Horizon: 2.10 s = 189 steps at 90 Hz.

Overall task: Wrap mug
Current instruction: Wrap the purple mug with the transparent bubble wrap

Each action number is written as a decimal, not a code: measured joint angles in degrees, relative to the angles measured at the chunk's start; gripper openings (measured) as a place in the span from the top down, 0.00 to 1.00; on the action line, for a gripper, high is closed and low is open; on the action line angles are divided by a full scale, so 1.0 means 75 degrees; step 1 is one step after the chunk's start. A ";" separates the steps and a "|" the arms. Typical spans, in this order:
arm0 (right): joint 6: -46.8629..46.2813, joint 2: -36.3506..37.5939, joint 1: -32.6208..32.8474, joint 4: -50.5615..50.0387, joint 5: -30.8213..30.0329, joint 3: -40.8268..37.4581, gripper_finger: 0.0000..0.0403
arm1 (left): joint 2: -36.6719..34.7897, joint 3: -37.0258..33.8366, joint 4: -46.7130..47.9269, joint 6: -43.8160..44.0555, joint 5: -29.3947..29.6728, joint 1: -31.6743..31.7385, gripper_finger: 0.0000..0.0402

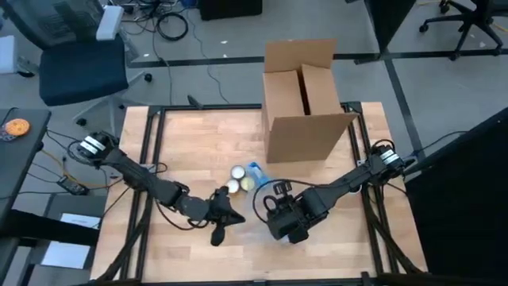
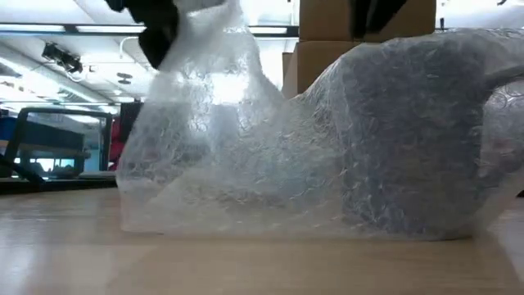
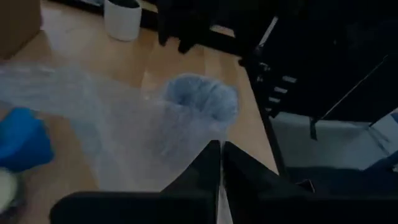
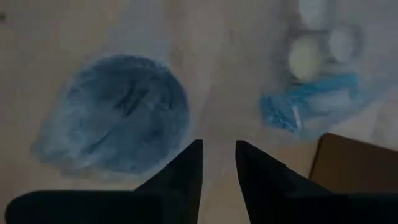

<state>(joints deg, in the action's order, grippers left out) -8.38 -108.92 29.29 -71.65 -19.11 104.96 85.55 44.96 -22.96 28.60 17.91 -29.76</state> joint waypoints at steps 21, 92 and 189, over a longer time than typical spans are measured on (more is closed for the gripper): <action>-0.0059 0.0009 0.0267 -0.0604 -0.1153 0.0619 0.82 | 0.0964 0.0646 -0.1393 -0.0006 -0.1729 -0.0093 1.00; -0.0451 -0.0076 0.0401 0.3143 -0.1710 -0.1002 0.82 | 0.1517 0.1636 -0.1214 -0.1011 -0.1809 -0.0256 1.00; -0.0730 0.0253 -0.1787 -0.0601 -0.0671 0.0234 0.82 | 0.1744 0.1590 -0.1180 -0.1128 -0.1586 -0.0364 1.00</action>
<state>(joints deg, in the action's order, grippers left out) -13.85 -107.03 15.89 -76.16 -24.15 106.72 98.63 56.88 -31.81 20.14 6.02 -32.49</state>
